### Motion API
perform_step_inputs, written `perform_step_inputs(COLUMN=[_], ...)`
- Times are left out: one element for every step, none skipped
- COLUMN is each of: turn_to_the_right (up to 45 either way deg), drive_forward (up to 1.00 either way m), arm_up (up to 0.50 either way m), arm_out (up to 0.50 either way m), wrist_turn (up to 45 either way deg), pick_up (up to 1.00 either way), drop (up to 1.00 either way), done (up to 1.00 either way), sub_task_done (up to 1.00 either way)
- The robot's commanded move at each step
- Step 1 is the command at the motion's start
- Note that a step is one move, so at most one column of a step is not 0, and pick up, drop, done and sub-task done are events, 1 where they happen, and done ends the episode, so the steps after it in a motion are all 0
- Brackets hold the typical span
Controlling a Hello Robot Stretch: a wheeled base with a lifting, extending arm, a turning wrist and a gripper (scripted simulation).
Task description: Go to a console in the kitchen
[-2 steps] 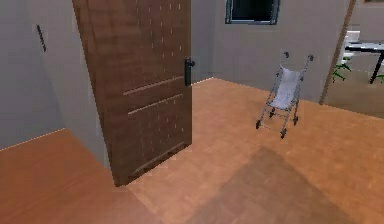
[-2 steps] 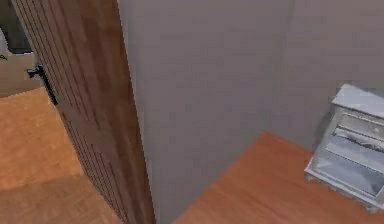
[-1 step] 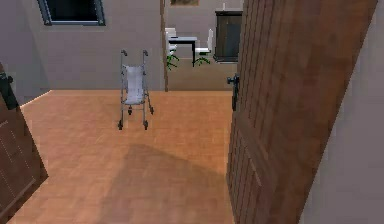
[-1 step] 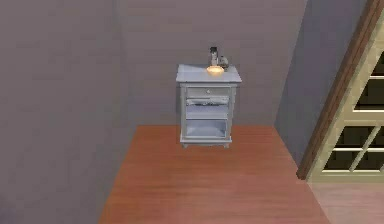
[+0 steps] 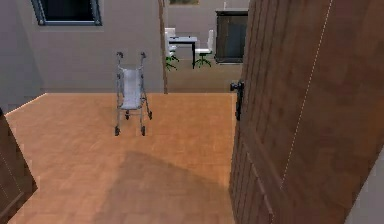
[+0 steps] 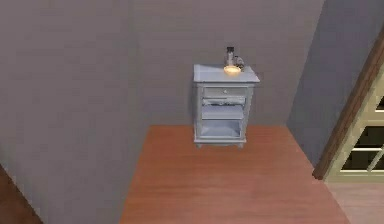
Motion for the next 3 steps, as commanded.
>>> perform_step_inputs(turn_to_the_right=[-6.0, 0.0, 0.0], drive_forward=[0.0, 1.0, 0.5], arm_up=[0.0, 0.0, 0.0], arm_out=[0.0, 0.0, 0.0], wrist_turn=[0.0, 0.0, 0.0], pick_up=[0.0, 0.0, 0.0], drop=[0.0, 0.0, 0.0], done=[0.0, 0.0, 0.0], sub_task_done=[0.0, 0.0, 0.0])
